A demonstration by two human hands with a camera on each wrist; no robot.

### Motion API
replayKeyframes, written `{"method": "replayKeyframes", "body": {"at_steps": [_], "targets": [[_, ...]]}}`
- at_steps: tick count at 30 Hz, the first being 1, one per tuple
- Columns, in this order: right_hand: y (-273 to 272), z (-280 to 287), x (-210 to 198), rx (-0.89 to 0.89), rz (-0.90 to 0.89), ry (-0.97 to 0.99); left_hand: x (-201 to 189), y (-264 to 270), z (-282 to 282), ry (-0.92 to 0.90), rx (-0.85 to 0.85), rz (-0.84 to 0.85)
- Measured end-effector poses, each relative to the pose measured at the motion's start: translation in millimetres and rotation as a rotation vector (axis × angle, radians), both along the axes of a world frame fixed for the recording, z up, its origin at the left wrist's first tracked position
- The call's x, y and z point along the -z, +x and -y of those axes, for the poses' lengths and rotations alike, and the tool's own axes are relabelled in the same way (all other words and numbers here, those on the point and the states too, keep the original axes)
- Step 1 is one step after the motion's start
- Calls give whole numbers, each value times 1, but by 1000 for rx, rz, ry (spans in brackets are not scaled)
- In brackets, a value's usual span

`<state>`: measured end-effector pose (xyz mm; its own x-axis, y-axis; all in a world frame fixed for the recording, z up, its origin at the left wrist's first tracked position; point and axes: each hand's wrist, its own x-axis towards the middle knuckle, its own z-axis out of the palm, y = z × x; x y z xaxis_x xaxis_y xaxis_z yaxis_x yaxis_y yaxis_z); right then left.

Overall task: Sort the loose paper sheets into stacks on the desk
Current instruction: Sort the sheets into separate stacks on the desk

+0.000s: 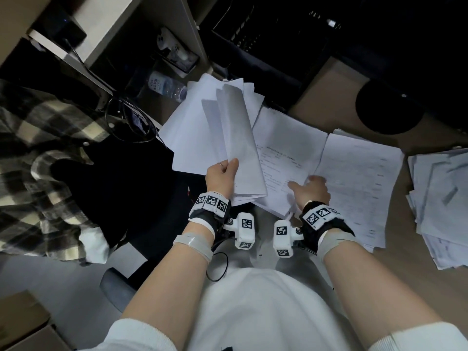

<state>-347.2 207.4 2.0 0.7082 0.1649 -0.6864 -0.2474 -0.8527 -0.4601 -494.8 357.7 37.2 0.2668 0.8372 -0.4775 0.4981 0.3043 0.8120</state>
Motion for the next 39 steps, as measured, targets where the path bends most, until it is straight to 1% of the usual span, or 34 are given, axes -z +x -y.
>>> {"method": "replayKeyframes", "body": {"at_steps": [1, 2, 4, 6, 8, 10, 11, 15, 18, 21, 23, 26, 31, 33, 36, 37, 39], "targets": [[3, 0, -8, 0, 41, 101, -2, 3, 5, -17, 19, 3], [6, -2, -15, -8, 40, 246, -5, 8, 11, -24, 23, 5], [10, -5, -33, -61, -78, 461, -10, 21, 24, -41, 1, 19], [15, -6, -49, -136, -155, 558, -18, 38, 40, -60, -30, 57], [22, 1, -58, -186, -124, 581, -30, 54, 56, -80, -73, 112], [32, 14, -63, -215, -58, 582, -42, 70, 69, -118, -75, 187], [38, 21, -65, -208, -44, 589, -45, 76, 75, -135, -72, 216], [61, 46, -73, -105, -66, 694, -49, 93, 95, -83, -23, 196], [76, 62, -75, -76, -62, 727, -52, 105, 113, -79, -11, 247], [86, 75, -76, -60, -104, 744, -56, 115, 129, -61, 24, 226], [91, 83, -78, -61, -128, 729, -58, 120, 139, -61, 11, 220], [97, 92, -81, -113, -139, 731, -64, 127, 153, -64, 40, 208], [97, 99, -94, -157, -94, 721, -57, 131, 160, 9, 123, 84], [96, 98, -98, -116, -116, 711, -56, 127, 156, 45, 127, 17], [100, 95, -98, 53, -210, 643, -53, 117, 141, 90, 93, -18], [101, 93, -98, 90, -215, 624, -54, 114, 136, 99, 89, -18], [100, 88, -94, 79, -139, 629, -47, 107, 124, 89, 71, -15]]}}
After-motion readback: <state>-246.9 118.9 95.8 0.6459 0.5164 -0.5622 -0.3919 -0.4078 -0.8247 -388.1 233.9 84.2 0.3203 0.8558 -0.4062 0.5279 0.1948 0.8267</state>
